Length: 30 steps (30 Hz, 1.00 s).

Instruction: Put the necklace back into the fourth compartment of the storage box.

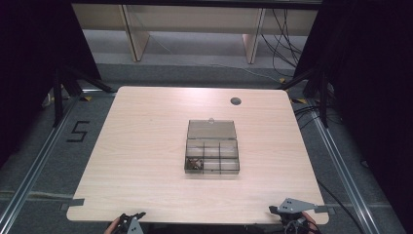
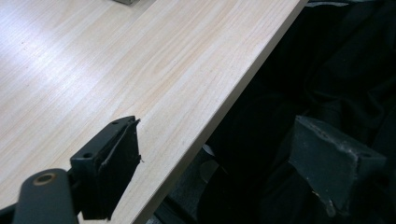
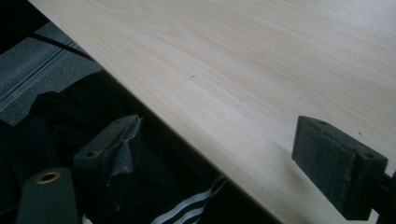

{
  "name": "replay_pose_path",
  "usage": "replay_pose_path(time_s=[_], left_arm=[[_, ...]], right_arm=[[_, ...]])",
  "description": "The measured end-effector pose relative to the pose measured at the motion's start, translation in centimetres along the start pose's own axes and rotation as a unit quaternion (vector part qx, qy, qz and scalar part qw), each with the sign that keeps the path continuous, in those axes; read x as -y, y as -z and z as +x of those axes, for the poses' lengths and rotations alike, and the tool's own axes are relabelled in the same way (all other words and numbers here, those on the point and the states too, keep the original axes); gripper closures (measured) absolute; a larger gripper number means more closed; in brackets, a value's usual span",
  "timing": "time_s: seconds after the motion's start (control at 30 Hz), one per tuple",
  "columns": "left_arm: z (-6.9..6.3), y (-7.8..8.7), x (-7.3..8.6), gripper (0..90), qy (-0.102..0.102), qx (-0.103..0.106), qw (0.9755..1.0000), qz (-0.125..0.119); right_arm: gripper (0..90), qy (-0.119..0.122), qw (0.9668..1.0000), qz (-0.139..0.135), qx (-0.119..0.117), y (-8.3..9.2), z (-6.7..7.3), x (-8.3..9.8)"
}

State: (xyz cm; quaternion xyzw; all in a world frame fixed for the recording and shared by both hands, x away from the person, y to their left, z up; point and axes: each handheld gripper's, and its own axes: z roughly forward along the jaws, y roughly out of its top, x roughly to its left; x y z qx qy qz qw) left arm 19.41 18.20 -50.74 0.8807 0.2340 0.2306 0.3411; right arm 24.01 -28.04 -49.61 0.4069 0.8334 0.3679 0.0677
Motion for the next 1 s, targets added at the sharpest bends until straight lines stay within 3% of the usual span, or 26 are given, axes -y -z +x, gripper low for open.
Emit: replay_pose_path(time_s=[0.03, 0.07, 0.1, 0.13, 0.23, 0.27, 0.33, 0.37, 0.4, 0.43, 0.47, 0.57, 0.6, 0.73, 0.8, 0.83, 0.87, 0.9, 1.0], left_arm=[[0.0, -0.01, -0.01, 15.4, 0.001, 0.0, 1.0, 0.0], [-0.01, -0.02, 0.0, 15.5, 0.001, 0.0, 1.0, -0.001], [-0.02, -0.01, 0.01, 15.4, 0.002, 0.0, 1.0, -0.002], [-0.03, 0.0, 0.02, 15.4, 0.001, 0.0, 1.0, -0.002], [0.01, 0.07, 0.02, 15.4, 0.0, 0.0, 1.0, -0.001], [0.01, 0.05, 0.02, 15.4, 0.0, 0.0, 1.0, -0.001], [0.01, 0.04, 0.04, 15.4, 0.0, -0.001, 1.0, -0.001], [0.0, 0.07, 0.04, 15.4, 0.001, 0.0, 1.0, -0.001], [0.04, 0.13, 0.02, 15.4, -0.002, 0.001, 1.0, -0.002], [0.06, 0.17, 0.03, 15.4, -0.003, 0.001, 1.0, -0.002], [0.07, 0.15, 0.03, 15.4, -0.001, 0.0, 1.0, -0.001], [0.1, 0.1, 0.02, 15.4, -0.003, 0.0, 1.0, 0.001], [0.14, 0.14, 0.01, 15.4, -0.005, -0.002, 1.0, 0.003], [0.12, 0.13, 0.02, 15.4, -0.003, -0.004, 1.0, 0.002], [0.1, 0.09, 0.02, 15.5, -0.004, 0.0, 1.0, 0.001], [0.07, 0.06, 0.03, 15.5, -0.003, 0.0, 1.0, 0.0], [0.04, 0.05, 0.03, 15.7, -0.001, -0.001, 1.0, -0.001], [0.04, 0.05, 0.01, 15.7, -0.001, -0.001, 1.0, -0.001], [0.05, 0.06, 0.01, 15.7, -0.001, -0.001, 1.0, -0.001]], right_arm=[[16.7, -0.015, 0.9998, 0.003, -0.015, -0.13, 0.07, 0.07], [16.7, -0.012, 0.9997, 0.008, -0.022, -0.01, 0.0, 0.06], [16.7, -0.016, 0.9996, 0.01, -0.02, 0.07, 0.06, 0.12], [16.7, -0.012, 0.9999, 0.004, -0.005, 0.06, 0.11, 0.2], [16.7, -0.026, 0.9996, 0.006, -0.001, 0.21, 0.37, 0.33], [16.7, -0.007, 1.0, 0.002, 0.003, 0.2, 0.13, 0.35], [16.7, -0.009, 1.0, 0.0, -0.002, 0.12, 0.21, 0.42], [16.7, -0.029, 0.9995, 0.006, -0.01, 0.17, 0.54, 0.49], [16.7, -0.012, 0.9999, 0.002, -0.009, 0.09, 0.31, 0.5], [16.7, -0.009, 0.9999, 0.002, -0.01, -0.03, 0.31, 0.54], [16.7, -0.029, 0.9995, 0.01, -0.009, -0.01, 0.65, 0.57], [16.7, -0.019, 0.9997, 0.009, -0.008, -0.01, 0.67, 0.59], [16.7, -0.006, 0.9999, 0.006, -0.007, 0.03, 0.49, 0.57], [16.7, 0.0, 1.0, 0.003, -0.001, 0.07, 0.5, 0.59], [16.7, -0.016, 0.9998, 0.004, -0.013, -0.01, 0.74, 0.63], [16.7, -0.004, 1.0, 0.005, -0.002, 0.05, 0.58, 0.58], [16.7, -0.014, 0.9997, 0.012, -0.017, -0.04, 0.62, 0.56], [16.7, -0.003, 0.9996, 0.014, -0.024, -0.04, 0.5, 0.5], [16.7, 0.001, 0.9995, 0.014, -0.028, -0.05, 0.45, 0.42]])
